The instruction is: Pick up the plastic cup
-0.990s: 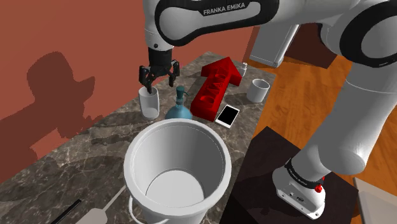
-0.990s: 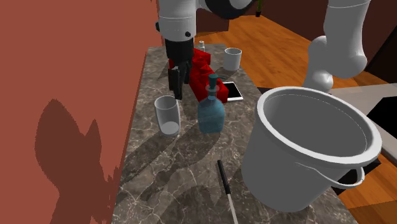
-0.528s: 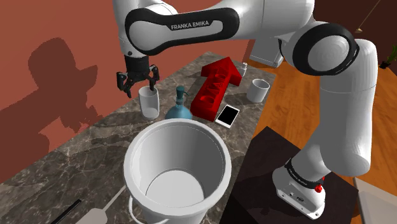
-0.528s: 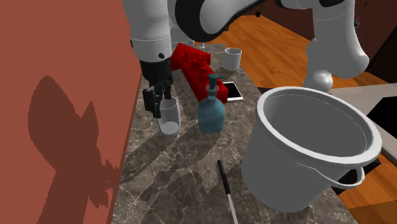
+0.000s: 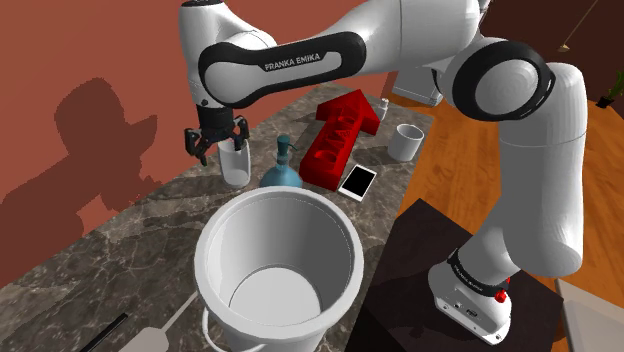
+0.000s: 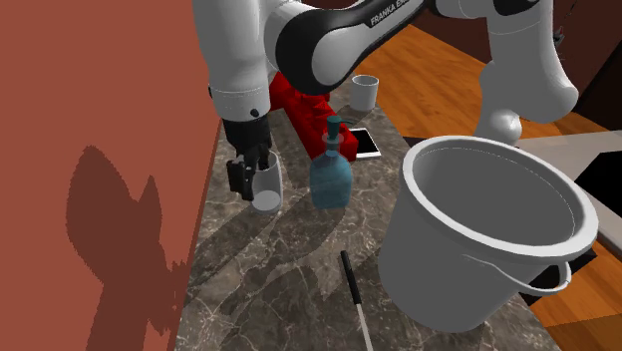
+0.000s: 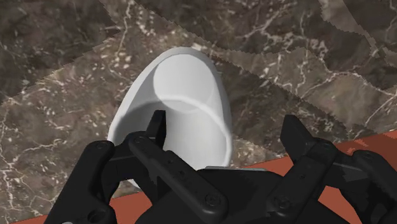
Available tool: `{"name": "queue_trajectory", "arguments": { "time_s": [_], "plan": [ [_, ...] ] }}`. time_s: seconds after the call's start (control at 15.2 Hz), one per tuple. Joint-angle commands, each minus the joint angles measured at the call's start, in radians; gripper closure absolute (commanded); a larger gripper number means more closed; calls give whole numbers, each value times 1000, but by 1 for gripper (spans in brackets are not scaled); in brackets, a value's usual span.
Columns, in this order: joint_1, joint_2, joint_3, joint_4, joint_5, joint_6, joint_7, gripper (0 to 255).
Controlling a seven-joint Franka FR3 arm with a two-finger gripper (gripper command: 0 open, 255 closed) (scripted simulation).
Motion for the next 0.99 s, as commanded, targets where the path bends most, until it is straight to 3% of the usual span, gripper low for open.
{"name": "queue_trajectory", "arguments": {
  "time_s": [0.0, 0.59, 0.92],
  "plan": [
    [0, 1, 0, -5, -1, 6, 1, 255],
    [0, 2, -1, -2, -1, 5, 0, 255],
    [2, -10, 3, 47, 5, -55, -4, 255]
  ]
}}
